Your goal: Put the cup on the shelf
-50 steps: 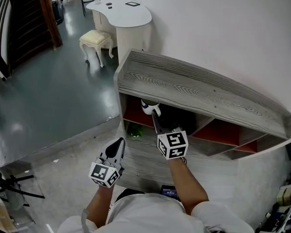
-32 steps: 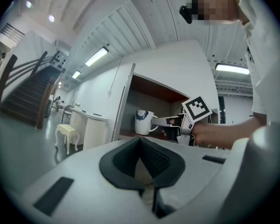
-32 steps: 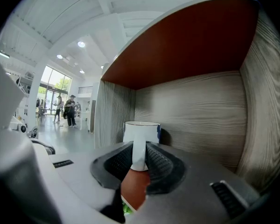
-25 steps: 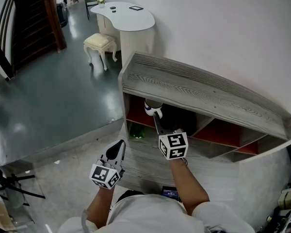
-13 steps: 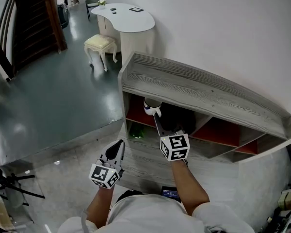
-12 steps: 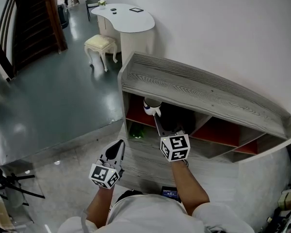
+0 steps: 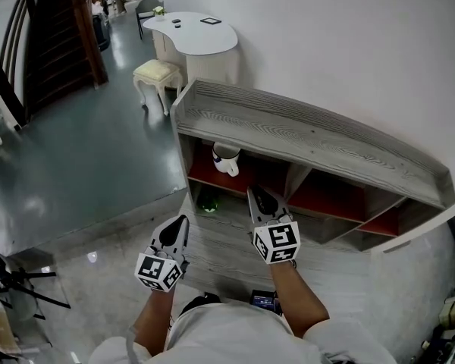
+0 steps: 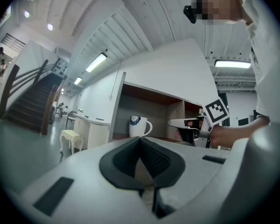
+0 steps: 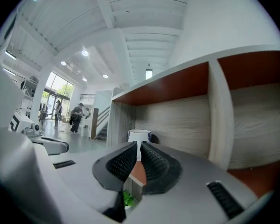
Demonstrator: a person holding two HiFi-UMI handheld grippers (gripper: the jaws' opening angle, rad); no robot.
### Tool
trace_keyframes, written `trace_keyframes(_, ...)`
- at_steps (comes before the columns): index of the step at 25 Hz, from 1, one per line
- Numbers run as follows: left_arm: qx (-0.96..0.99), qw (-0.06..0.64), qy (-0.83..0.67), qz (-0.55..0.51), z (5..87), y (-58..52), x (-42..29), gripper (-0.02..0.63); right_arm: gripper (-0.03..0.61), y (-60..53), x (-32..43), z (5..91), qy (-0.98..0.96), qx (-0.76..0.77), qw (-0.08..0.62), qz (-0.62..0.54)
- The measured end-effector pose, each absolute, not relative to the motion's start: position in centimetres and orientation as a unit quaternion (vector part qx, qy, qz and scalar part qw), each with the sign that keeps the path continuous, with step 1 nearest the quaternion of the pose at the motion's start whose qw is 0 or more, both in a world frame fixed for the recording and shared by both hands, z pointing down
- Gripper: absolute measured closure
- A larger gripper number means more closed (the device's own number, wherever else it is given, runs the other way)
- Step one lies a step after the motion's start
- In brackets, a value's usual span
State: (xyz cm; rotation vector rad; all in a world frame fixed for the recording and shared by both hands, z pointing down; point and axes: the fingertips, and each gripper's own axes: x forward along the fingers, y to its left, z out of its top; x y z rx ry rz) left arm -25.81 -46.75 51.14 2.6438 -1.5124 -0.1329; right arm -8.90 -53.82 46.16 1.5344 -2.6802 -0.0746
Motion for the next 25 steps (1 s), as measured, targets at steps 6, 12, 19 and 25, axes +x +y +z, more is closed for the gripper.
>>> trace_keyframes(6,0.854,0.029,-0.519,-0.03,50.1,-43.3,-23.5,0.606,0.54,-48.7,-5.4,46.5,-0.873,0.486,0.015,-0.023)
trace_keyframes(12,0.842,0.021,-0.538,-0.02,49.9,-38.3,-20.6,0.606,0.541,-43.2,-1.9,47.1,-0.882,0.472,0.008,-0.017)
trace_keyframes(19,0.827,0.021,-0.561,-0.013,50.6,-32.8,-18.0,0.606,0.541,-37.3,2.5,48.5,-0.886,0.464,0.008,-0.013)
trace_keyframes(25,0.826,0.024,-0.563,-0.005,51.3,-29.4,-16.3,0.606,0.543,-33.7,5.5,50.1,-0.881,0.474,0.011,-0.006)
